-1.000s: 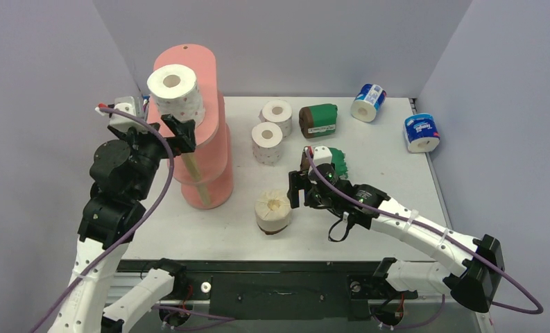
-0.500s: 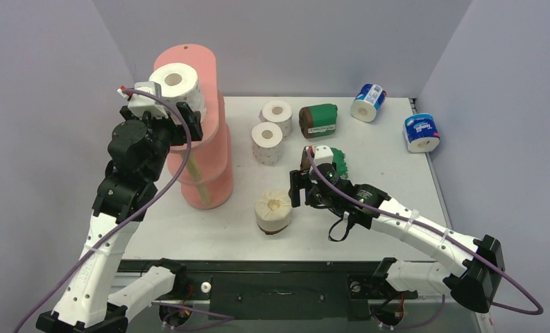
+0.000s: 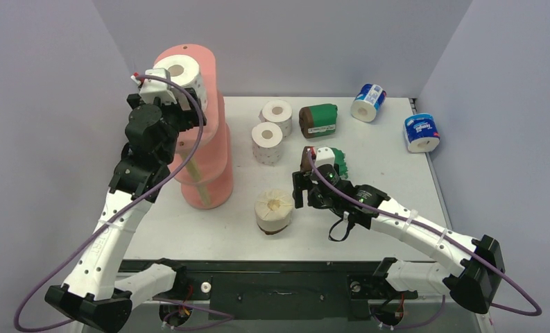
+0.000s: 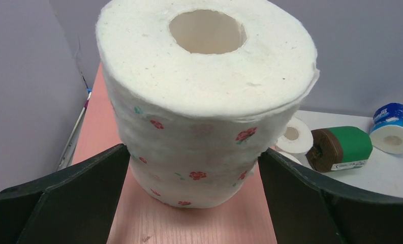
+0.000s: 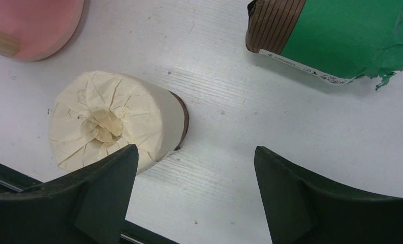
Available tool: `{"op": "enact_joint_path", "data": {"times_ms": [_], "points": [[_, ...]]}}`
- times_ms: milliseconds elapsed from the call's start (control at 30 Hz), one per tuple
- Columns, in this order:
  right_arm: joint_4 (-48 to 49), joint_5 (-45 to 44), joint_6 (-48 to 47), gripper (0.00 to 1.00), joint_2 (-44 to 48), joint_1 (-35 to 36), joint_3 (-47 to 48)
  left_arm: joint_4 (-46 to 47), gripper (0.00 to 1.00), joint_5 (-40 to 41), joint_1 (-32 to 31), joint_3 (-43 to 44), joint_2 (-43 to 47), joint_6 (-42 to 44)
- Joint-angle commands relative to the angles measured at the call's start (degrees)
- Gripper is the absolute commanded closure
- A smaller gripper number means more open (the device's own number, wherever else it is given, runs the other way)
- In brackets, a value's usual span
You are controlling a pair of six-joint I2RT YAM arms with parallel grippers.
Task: Place and organize the paper towels onto the shelf
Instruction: Adjust the paper towel on the shelf.
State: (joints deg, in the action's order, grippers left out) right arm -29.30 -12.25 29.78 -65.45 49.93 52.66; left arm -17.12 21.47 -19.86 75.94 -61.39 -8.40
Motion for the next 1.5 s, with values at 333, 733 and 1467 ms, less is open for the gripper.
{"op": "enact_joint_path", "data": {"times_ms": [333,733,1467], "points": [[0.38,-0.62,-1.41,0.20,1.86,-2.57,-0.84,10.25,0.04,8.72,0.76,4.82,-8.51,7.07],[-0.64,-0.05,-2.39,0.20,3.17,-4.48,-0.33,12.05,0.03,5.58,6.02,8.85,-16.28,3.90],[-0.48,-0.93,-2.51,0.20,3.42,-5.75,-1.07,15.14,0.02,2.13,6.69,17.91,-28.03,2.83]]}}
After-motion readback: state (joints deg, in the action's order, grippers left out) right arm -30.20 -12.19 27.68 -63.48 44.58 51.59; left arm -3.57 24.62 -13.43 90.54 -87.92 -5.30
